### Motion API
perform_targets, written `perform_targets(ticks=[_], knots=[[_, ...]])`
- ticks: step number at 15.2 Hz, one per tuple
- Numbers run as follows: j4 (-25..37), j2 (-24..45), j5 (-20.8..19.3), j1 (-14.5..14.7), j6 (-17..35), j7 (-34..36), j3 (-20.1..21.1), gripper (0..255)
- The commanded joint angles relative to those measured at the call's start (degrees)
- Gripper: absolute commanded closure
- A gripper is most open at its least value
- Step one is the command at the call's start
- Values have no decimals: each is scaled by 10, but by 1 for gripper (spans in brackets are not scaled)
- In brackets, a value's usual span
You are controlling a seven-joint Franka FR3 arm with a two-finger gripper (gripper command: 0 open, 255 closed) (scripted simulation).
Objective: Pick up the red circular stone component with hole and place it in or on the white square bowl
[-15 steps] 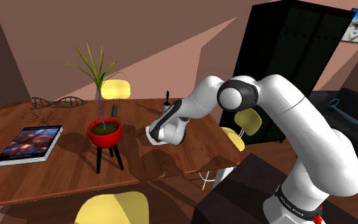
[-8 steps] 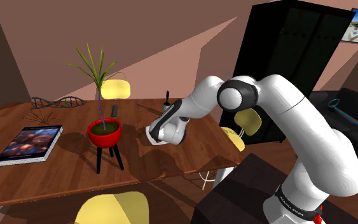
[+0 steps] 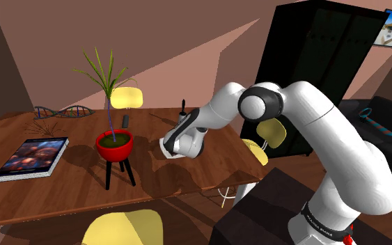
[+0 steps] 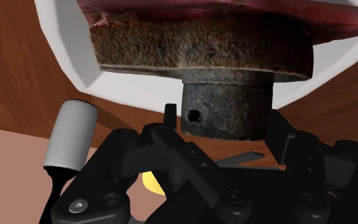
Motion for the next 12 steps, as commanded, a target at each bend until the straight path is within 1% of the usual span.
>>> perform_targets(ticks=[1, 7, 12], knots=[[-6, -11, 11, 8, -7, -5, -7, 255], [-27, -56, 51, 39, -36, -24, -41, 255], [-41, -90, 91, 80, -68, -40, -87, 255]])
